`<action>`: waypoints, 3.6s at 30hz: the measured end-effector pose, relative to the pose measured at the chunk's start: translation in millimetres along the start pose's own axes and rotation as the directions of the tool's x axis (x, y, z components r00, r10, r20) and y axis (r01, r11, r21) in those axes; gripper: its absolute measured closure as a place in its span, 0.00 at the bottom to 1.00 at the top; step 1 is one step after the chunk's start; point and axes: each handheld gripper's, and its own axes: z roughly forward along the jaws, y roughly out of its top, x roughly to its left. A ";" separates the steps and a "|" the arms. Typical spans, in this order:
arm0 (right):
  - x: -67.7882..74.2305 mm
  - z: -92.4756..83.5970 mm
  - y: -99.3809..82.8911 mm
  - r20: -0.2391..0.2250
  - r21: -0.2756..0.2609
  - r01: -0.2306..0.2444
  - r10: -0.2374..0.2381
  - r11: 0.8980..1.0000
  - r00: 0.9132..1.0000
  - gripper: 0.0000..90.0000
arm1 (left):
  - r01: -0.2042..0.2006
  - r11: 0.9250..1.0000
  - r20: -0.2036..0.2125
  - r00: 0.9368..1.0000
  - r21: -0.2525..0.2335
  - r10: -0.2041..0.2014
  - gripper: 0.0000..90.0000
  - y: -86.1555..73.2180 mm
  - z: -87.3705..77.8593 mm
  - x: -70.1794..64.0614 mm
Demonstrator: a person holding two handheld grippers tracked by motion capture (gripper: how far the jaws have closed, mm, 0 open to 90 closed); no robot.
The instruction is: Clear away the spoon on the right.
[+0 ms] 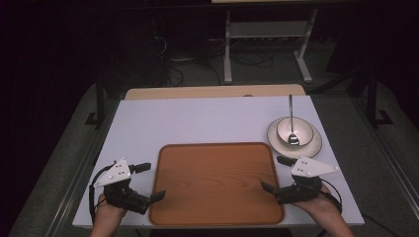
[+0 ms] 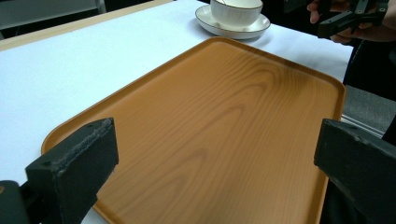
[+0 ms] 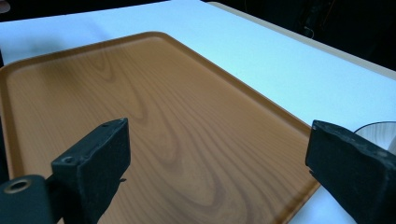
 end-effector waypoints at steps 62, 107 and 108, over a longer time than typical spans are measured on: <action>-53.0 18.8 29.6 0.098 -0.012 -0.044 0.044 0.999 0.994 0.07 | 0.007 1.000 0.005 1.000 -0.004 -0.007 0.00 0.5 1.3 0.8; -104.6 43.4 51.2 0.117 0.049 -0.097 0.091 0.994 0.989 0.16 | 0.011 1.000 0.010 1.000 -0.008 -0.011 0.00 1.3 2.8 2.4; -106.7 44.2 52.0 0.120 0.056 -0.102 0.094 0.993 0.988 0.18 | 0.013 1.000 0.009 1.000 -0.007 -0.013 0.00 1.3 2.9 2.4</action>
